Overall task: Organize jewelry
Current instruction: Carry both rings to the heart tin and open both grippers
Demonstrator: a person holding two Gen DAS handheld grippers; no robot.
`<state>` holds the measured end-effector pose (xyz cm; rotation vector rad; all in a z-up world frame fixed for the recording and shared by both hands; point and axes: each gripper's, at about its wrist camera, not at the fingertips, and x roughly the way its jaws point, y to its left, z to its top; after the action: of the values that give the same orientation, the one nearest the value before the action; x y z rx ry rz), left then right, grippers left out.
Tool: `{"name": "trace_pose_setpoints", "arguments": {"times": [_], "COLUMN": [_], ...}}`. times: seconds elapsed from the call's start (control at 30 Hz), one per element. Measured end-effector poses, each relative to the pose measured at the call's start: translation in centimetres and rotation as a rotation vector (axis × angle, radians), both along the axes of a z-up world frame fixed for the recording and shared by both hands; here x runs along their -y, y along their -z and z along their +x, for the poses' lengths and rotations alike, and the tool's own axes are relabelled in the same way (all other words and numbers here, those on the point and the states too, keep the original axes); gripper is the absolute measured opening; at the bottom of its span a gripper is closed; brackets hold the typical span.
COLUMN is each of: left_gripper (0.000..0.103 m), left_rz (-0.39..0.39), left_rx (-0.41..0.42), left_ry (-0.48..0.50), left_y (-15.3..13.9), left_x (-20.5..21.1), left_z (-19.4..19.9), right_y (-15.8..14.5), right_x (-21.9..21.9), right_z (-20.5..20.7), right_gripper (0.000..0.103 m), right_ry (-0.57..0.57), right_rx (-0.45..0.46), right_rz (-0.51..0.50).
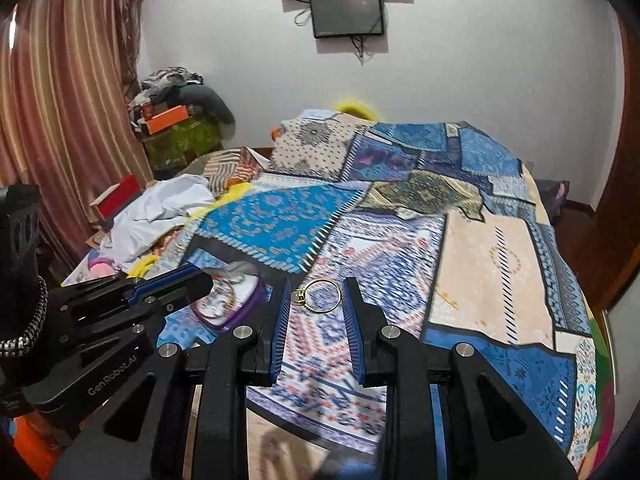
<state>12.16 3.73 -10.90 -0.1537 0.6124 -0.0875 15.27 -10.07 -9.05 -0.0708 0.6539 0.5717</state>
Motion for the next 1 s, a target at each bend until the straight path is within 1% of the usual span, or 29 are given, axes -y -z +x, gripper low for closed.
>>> {"name": "trace_pose_setpoints", "arguments": {"times": [0.33, 0.5, 0.7, 0.87, 1.0], "left_gripper": [0.007, 0.007, 0.007, 0.007, 0.007], "left_rz": [-0.006, -0.026, -0.045, -0.063, -0.070], "left_rx": [0.009, -0.011, -0.055, -0.099, -0.117], "left_ry": [-0.096, -0.129, -0.122, -0.091, -0.071], "left_y": [0.3, 1.5, 3.5, 5.4, 6.3], "left_x": [-4.9, -6.7, -7.2, -7.0, -6.9], "left_z": [-0.8, -0.3, 0.7, 1.9, 2.5], "right_y": [-0.6, 0.0, 1.6, 3.6, 4.4], "right_x": [-4.1, -6.4, -8.0, -9.2, -9.6], "right_z": [0.0, 0.4, 1.2, 2.6, 3.9], "right_gripper": [0.024, 0.024, 0.024, 0.024, 0.024], "right_ry": [-0.082, -0.125, -0.158, -0.172, -0.169], "right_rx": [0.015, 0.007, -0.033, -0.084, -0.122], "right_rz": [0.014, 0.006, -0.013, -0.040, -0.034]}}
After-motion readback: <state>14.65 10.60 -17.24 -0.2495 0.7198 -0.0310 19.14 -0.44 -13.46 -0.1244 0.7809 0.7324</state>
